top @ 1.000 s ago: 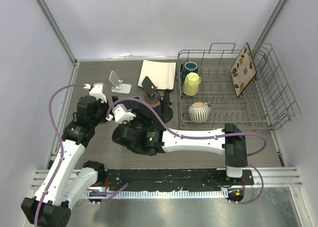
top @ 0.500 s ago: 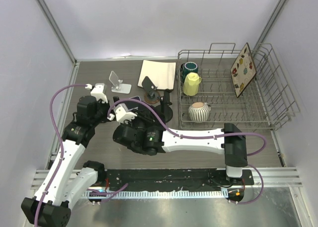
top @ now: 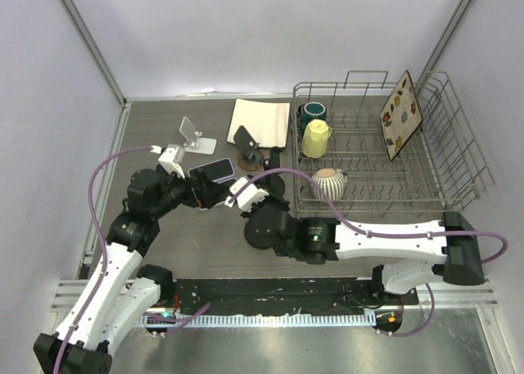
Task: Remove the phone from the phone stand
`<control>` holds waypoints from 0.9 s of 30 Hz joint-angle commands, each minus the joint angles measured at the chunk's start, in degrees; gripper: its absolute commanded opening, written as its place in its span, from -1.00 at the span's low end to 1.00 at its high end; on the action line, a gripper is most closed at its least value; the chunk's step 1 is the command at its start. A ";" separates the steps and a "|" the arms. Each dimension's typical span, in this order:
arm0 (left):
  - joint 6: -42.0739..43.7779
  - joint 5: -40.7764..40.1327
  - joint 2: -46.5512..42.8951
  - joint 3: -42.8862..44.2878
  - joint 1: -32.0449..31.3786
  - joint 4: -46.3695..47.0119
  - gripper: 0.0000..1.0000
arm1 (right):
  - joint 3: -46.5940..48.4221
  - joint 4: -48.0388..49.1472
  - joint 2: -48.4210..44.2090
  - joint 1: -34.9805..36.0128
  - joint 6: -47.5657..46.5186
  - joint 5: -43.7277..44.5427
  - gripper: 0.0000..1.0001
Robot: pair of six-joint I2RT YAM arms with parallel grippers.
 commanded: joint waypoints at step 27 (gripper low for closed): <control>12.40 -29.47 8.05 -21.80 -38.08 53.04 0.50 | -13.12 17.62 -12.31 -2.27 -0.41 -15.91 -0.99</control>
